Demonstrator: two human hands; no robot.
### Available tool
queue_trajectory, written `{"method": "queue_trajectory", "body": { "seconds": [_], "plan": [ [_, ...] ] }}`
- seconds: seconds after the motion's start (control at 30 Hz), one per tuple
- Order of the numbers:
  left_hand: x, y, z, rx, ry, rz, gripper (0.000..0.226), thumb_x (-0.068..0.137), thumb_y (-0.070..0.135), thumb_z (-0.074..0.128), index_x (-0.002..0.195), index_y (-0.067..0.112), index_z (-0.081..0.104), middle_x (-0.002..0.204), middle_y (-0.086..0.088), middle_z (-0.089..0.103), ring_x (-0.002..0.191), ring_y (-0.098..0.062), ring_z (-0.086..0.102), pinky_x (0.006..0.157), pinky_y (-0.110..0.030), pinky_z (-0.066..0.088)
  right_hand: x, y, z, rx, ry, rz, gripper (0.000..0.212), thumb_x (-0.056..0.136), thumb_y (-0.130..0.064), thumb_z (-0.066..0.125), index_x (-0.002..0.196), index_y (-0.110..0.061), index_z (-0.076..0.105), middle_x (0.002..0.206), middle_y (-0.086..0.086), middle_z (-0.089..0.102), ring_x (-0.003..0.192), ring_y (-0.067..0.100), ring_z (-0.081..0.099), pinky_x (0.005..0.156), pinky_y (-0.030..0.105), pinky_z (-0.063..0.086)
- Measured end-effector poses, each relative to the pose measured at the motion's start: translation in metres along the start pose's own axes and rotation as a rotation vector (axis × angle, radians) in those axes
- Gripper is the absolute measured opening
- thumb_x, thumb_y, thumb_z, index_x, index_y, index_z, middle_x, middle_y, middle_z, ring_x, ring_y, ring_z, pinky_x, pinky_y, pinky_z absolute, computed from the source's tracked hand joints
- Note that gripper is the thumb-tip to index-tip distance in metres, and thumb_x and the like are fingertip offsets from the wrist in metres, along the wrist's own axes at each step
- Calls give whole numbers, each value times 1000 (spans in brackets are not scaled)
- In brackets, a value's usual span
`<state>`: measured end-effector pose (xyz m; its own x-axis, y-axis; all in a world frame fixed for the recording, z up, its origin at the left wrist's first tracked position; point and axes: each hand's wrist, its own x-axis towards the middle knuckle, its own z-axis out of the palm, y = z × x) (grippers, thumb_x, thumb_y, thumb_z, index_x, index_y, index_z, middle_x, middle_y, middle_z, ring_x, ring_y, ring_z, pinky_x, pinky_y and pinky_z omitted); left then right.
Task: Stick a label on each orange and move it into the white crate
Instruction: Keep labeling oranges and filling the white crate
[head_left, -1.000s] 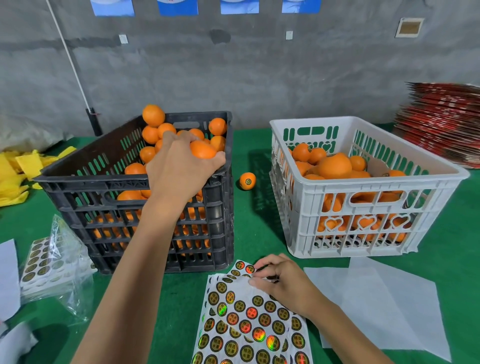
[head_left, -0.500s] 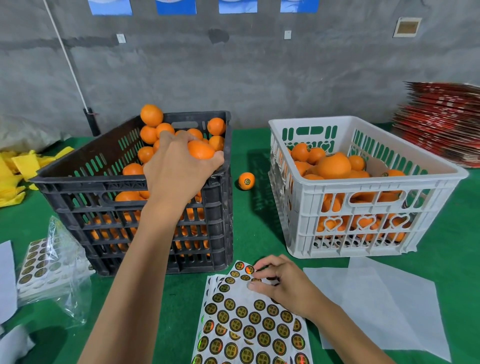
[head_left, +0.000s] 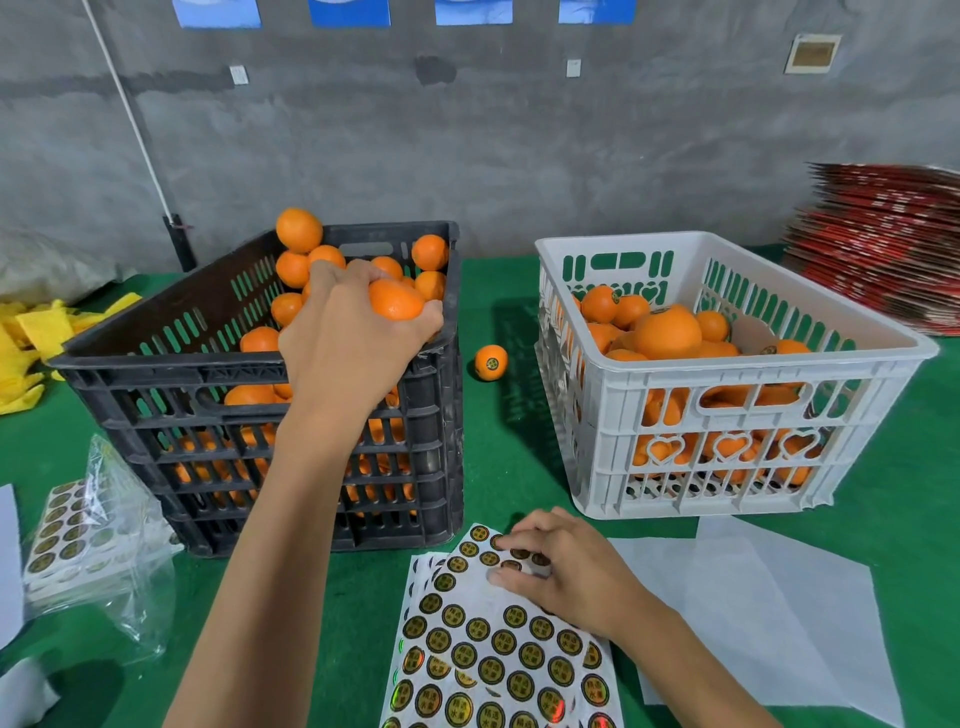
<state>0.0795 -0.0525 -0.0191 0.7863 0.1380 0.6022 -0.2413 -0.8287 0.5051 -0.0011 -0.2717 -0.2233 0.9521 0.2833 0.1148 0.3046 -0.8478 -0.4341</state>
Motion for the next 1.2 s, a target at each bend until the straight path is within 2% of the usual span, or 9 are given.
{"method": "queue_trajectory", "body": {
  "seconds": [0.07, 0.2, 0.4, 0.53, 0.7, 0.97, 1.07, 1.13, 1.2],
  "plan": [
    [0, -1, 1, 4, 6, -5, 58, 80, 71, 65, 121, 31, 61, 128, 3, 50, 105, -25, 59, 74, -37, 37, 4, -3, -2, -72, -36, -12, 67, 91, -79, 45, 144, -39, 56, 120, -15, 55, 110, 8, 46, 102, 33, 39],
    [0, -1, 2, 0, 14, -7, 57, 80, 71, 66, 120, 31, 61, 128, 4, 50, 107, -23, 58, 75, -37, 37, 13, -9, -3, -95, -102, -34, 61, 93, -77, 45, 141, -43, 58, 107, -14, 45, 99, 7, 42, 99, 34, 36],
    [0, -1, 1, -9, 15, -8, 56, 81, 71, 65, 121, 32, 62, 129, 5, 51, 109, -21, 58, 75, -37, 37, 20, -4, -1, 47, -53, -53, 43, 92, -70, 55, 120, -44, 74, 92, -16, 51, 92, 8, 47, 92, 30, 33],
    [0, -1, 2, -15, 14, -13, 56, 81, 71, 66, 120, 32, 62, 128, 6, 50, 106, -20, 57, 75, -36, 36, 18, 2, 6, 256, 42, 15, 32, 93, -62, 61, 91, -38, 82, 88, -12, 58, 92, 8, 48, 100, 31, 30],
    [-1, -2, 3, -30, 34, -11, 54, 81, 70, 67, 117, 30, 63, 125, 6, 51, 94, -13, 48, 73, -35, 35, 17, -1, 7, 354, 28, 28, 17, 90, -52, 71, 99, -40, 80, 90, -11, 63, 95, 7, 52, 103, 29, 31],
    [0, -1, 3, -38, 27, -14, 54, 81, 69, 67, 117, 30, 62, 121, 7, 51, 95, -11, 49, 73, -34, 34, 9, -10, 0, 261, -100, 14, 48, 77, -83, 64, 93, -38, 71, 109, -27, 55, 114, -4, 47, 107, 20, 27],
    [0, -1, 3, -38, 30, -16, 53, 80, 70, 67, 116, 31, 62, 121, 7, 51, 94, -11, 48, 73, -34, 34, 10, -22, 0, 220, -135, -21, 56, 80, -86, 55, 114, -43, 66, 137, -37, 46, 132, -11, 35, 116, 25, 19],
    [0, -1, 3, -36, 29, -15, 53, 81, 70, 66, 117, 32, 62, 122, 7, 51, 93, -12, 48, 73, -34, 34, 9, -29, 1, 187, -226, -51, 73, 83, -86, 49, 144, -46, 51, 154, -38, 30, 144, -8, 21, 122, 29, 11],
    [-1, -1, 3, -38, 23, -13, 53, 81, 70, 66, 117, 32, 62, 123, 6, 51, 92, -13, 49, 74, -34, 35, 8, -31, 2, 89, -287, -88, 82, 87, -86, 43, 156, -41, 36, 161, -32, 23, 150, -4, 15, 125, 30, 4]
  ]
}}
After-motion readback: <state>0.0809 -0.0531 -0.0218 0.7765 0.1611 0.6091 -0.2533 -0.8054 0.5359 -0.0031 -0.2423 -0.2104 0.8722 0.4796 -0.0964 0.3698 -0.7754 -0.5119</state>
